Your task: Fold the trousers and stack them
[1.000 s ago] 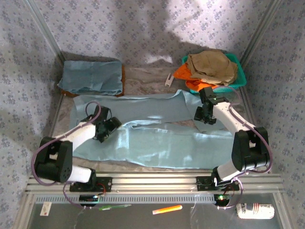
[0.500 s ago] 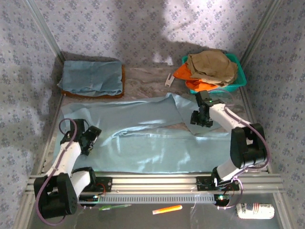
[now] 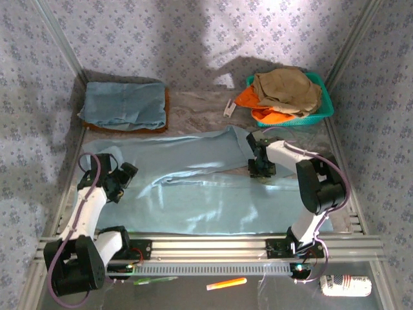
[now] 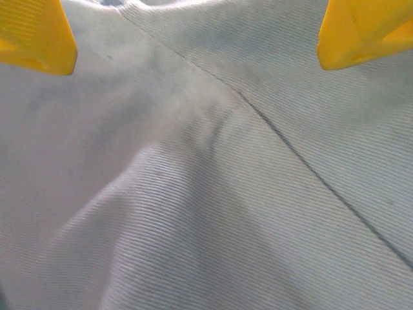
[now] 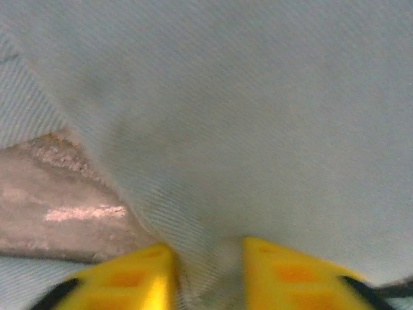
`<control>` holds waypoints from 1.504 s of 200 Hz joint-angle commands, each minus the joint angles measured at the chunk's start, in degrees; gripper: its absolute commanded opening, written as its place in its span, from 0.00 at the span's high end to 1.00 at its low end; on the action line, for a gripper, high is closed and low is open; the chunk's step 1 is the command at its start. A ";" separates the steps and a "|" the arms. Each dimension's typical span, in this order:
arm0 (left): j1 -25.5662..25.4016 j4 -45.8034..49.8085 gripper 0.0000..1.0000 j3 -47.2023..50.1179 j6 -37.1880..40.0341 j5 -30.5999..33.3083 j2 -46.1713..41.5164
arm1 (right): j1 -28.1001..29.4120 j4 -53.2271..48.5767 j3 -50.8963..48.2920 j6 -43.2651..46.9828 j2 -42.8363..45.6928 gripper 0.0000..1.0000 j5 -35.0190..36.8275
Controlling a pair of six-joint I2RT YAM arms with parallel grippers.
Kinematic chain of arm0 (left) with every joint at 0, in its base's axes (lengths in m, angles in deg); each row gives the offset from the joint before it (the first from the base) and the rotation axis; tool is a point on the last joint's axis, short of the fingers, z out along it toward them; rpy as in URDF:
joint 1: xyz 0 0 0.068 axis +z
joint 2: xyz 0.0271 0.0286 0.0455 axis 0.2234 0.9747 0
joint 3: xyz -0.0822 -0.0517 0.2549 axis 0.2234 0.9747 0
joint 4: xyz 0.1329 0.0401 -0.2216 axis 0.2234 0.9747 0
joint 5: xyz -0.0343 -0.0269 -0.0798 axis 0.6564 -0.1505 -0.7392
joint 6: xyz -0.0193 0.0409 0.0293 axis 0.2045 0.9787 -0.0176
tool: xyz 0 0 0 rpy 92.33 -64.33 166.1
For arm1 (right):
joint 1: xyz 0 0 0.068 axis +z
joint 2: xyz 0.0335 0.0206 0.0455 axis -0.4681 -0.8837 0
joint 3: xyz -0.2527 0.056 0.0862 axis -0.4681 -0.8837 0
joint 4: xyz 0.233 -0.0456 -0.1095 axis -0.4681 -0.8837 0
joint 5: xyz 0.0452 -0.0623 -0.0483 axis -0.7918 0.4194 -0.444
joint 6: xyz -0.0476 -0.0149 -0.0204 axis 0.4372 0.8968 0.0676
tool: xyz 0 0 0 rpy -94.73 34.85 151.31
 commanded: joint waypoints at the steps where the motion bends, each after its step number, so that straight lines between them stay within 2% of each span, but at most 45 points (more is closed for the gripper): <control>1: -1.33 0.16 0.05 1.05 -2.67 -4.70 -3.63 | 0.46 0.05 0.02 -1.31 0.92 0.96 1.66; 5: -1.78 0.39 0.05 0.83 -2.84 -4.64 -4.08 | 0.73 -0.22 0.31 -1.50 1.48 1.00 2.09; 33: -4.20 3.15 0.06 -2.61 -2.72 -4.21 -6.68 | 1.90 -4.39 3.00 -3.03 8.64 1.00 5.90; 49: -7.33 3.19 0.07 -5.03 -1.68 -2.30 -7.34 | 1.65 -6.43 4.62 -3.13 14.35 1.00 6.47; 72: -15.62 2.56 0.08 -9.83 0.74 2.80 -3.80 | 0.47 -9.85 9.21 -2.46 20.17 1.00 6.12; 97: -25.75 1.24 0.07 -15.81 3.77 6.86 4.37 | -1.15 -13.01 17.50 -0.71 23.42 1.00 1.33; 119: -31.19 -0.57 0.07 -18.91 5.26 8.46 10.34 | 0.41 -16.24 24.39 0.50 24.33 1.00 -2.17; 145: -34.03 -1.96 0.06 -19.89 5.44 8.64 13.85 | 4.31 -18.23 28.29 -0.16 26.23 1.00 -5.88; 184: -34.62 -2.31 0.06 -18.53 5.67 9.49 13.12 | 12.44 -18.23 26.49 -4.35 30.66 1.00 -8.49; 206: -34.60 -2.29 0.05 -17.87 5.87 10.12 12.22 | 12.88 -17.72 23.85 -6.92 33.32 1.00 -8.36; 220: -34.62 -2.71 0.05 -17.66 5.75 10.13 12.25 | 8.67 -16.97 22.11 -6.80 33.32 1.00 -8.12; 244: -34.62 -3.46 0.05 -18.08 6.09 9.61 13.65 | -3.78 -13.07 18.66 -6.12 29.71 1.00 -12.34; 270: -34.69 -3.58 0.05 -19.80 7.43 9.04 16.39 | -16.49 -8.41 18.14 -4.56 21.25 1.00 -12.31; 295: -34.71 -3.97 0.05 -22.34 9.20 8.73 19.47 | -24.78 -7.36 22.29 -5.07 10.21 1.00 -12.39; 299: -34.71 -3.92 0.05 -22.89 9.45 8.60 20.06 | -26.10 -7.95 23.65 -4.86 8.34 0.91 -11.08; 301: -34.71 -3.94 0.04 -23.19 9.55 8.56 20.39 | -26.78 -7.97 24.21 -4.79 7.44 0.82 -10.07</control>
